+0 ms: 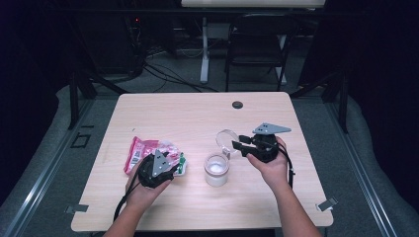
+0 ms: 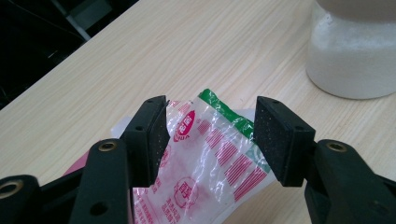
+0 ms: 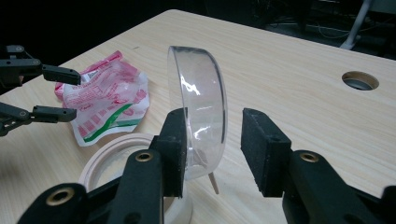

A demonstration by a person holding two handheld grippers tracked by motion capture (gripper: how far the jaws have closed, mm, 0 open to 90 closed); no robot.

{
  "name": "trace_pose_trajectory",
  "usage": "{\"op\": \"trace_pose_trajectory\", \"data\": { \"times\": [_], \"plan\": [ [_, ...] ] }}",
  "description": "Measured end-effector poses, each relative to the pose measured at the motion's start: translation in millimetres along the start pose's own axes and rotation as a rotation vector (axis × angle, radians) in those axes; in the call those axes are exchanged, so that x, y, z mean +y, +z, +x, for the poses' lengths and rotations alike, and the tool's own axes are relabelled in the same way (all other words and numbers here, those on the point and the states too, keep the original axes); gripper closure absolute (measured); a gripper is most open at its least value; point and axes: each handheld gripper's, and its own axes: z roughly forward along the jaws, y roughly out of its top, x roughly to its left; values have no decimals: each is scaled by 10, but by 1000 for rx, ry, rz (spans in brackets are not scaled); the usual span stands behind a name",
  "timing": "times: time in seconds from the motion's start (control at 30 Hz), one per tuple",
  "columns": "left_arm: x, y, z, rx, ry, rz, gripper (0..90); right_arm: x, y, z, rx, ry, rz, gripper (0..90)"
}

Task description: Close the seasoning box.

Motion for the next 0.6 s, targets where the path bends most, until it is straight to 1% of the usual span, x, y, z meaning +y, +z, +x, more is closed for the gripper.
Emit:
{"op": "trace_pose_trajectory", "data": {
  "times": [0.07, 0.17, 0.27, 0.37, 0.6],
  "plan": [
    [-6, -3, 1, 2, -2, -1, 452, 2, 15, 10, -4, -3, 0, 635],
    [-12, -6, -3, 3, -4, 2, 452, 2, 24, 9, 3, -5, 0, 660],
    [-13, -9, -1, 3, -2, 4, 453, 7, 24, 20, 9, -8, -3, 705],
    [-12, -9, -1, 3, -2, 3, 452, 10, 22, 30, 8, -22, 2, 713],
    [-10, -19, 1, 7, -2, -2, 453, 14, 21, 33, 5, -28, 4, 713]
  ]
}}
